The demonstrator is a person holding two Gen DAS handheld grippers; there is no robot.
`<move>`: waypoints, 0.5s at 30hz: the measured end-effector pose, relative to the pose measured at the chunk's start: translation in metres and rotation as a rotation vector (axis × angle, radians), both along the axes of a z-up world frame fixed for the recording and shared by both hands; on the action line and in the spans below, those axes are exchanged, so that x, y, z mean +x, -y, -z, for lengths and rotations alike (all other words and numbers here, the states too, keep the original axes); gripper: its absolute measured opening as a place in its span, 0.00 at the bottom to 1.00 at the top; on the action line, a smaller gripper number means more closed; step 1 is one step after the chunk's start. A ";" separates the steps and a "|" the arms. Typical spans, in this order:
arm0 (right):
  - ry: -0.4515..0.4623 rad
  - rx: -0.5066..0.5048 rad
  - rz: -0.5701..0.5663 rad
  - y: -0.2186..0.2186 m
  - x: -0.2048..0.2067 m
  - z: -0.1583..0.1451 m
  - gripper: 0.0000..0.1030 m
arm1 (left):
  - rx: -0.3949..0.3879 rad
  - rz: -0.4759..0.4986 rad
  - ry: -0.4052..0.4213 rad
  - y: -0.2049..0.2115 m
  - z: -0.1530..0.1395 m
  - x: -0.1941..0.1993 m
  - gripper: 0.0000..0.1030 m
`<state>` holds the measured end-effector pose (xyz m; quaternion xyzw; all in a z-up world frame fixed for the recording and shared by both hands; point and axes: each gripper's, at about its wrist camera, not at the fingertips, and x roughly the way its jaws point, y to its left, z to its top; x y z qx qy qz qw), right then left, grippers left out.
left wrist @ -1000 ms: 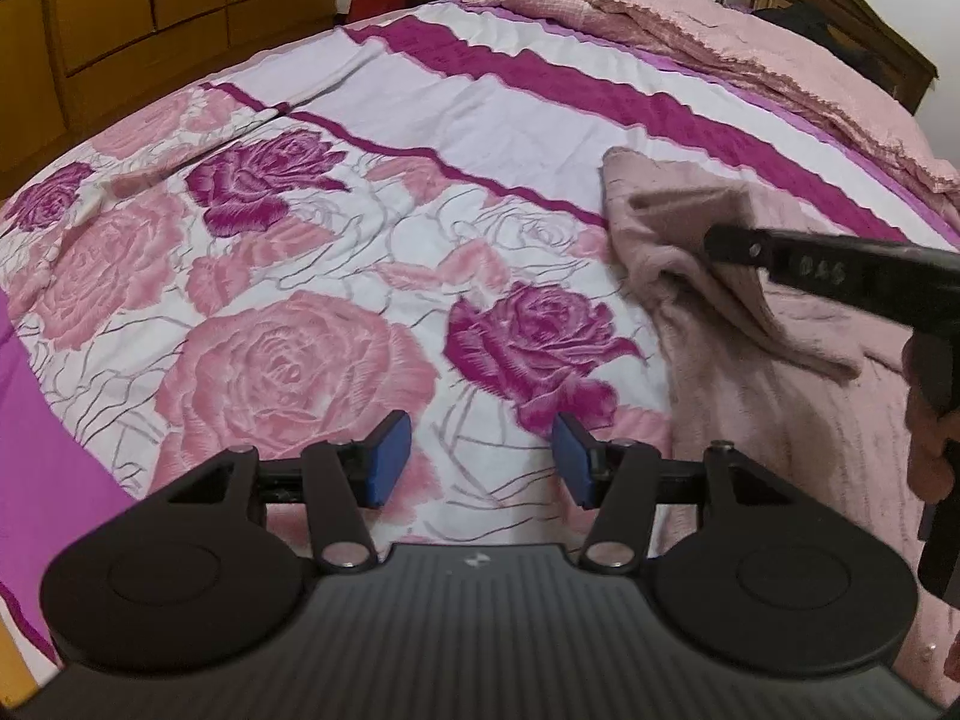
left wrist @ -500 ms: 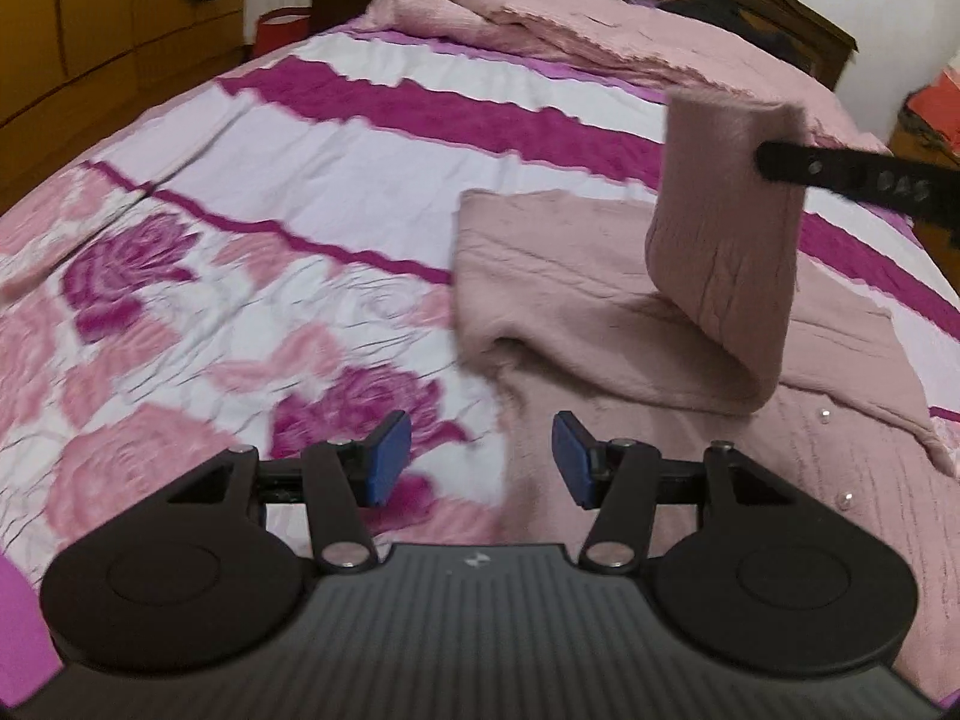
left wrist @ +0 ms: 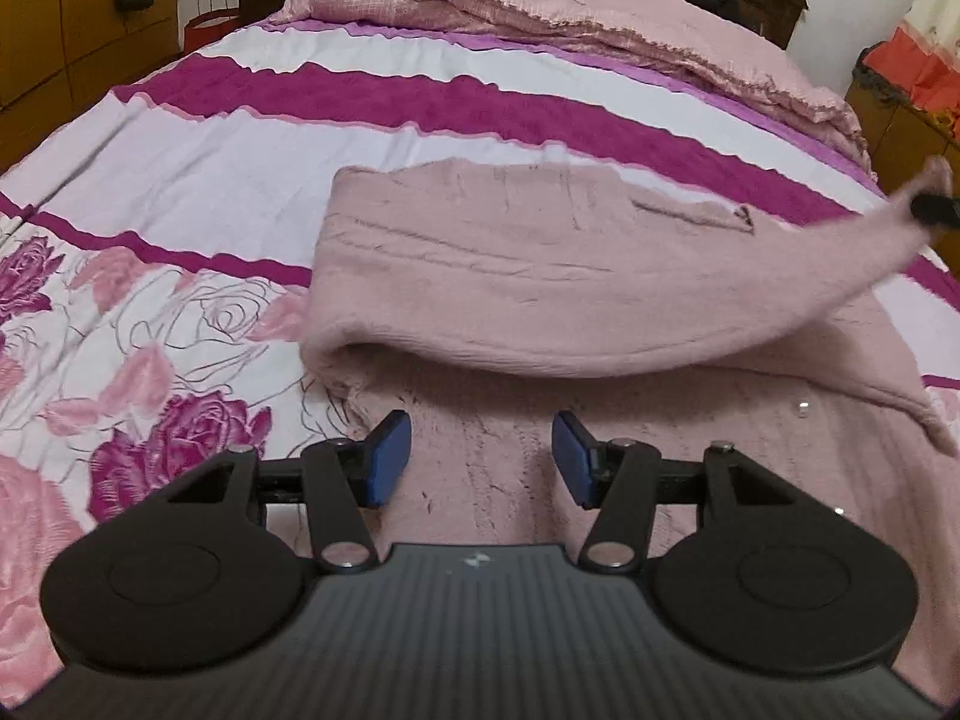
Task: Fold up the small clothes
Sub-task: 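Lay the side edge over the cardigan body with the right gripper and release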
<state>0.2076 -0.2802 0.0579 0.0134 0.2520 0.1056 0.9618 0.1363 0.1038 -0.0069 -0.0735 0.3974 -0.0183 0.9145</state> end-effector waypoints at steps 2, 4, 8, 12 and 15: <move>-0.032 0.007 0.022 0.013 0.001 0.018 0.11 | 0.003 -0.005 0.005 0.000 0.006 0.003 0.58; -0.071 0.035 0.032 0.025 0.003 0.036 0.11 | 0.016 -0.007 0.012 0.001 0.010 0.005 0.58; -0.165 0.097 0.063 0.044 0.000 0.076 0.14 | 0.045 -0.005 0.020 0.003 0.011 0.009 0.58; -0.229 0.183 0.082 0.062 -0.008 0.100 0.17 | 0.046 -0.008 0.017 0.003 0.010 0.010 0.58; -0.228 0.176 0.075 0.070 -0.016 0.097 0.25 | 0.037 -0.016 0.019 0.000 0.008 0.010 0.58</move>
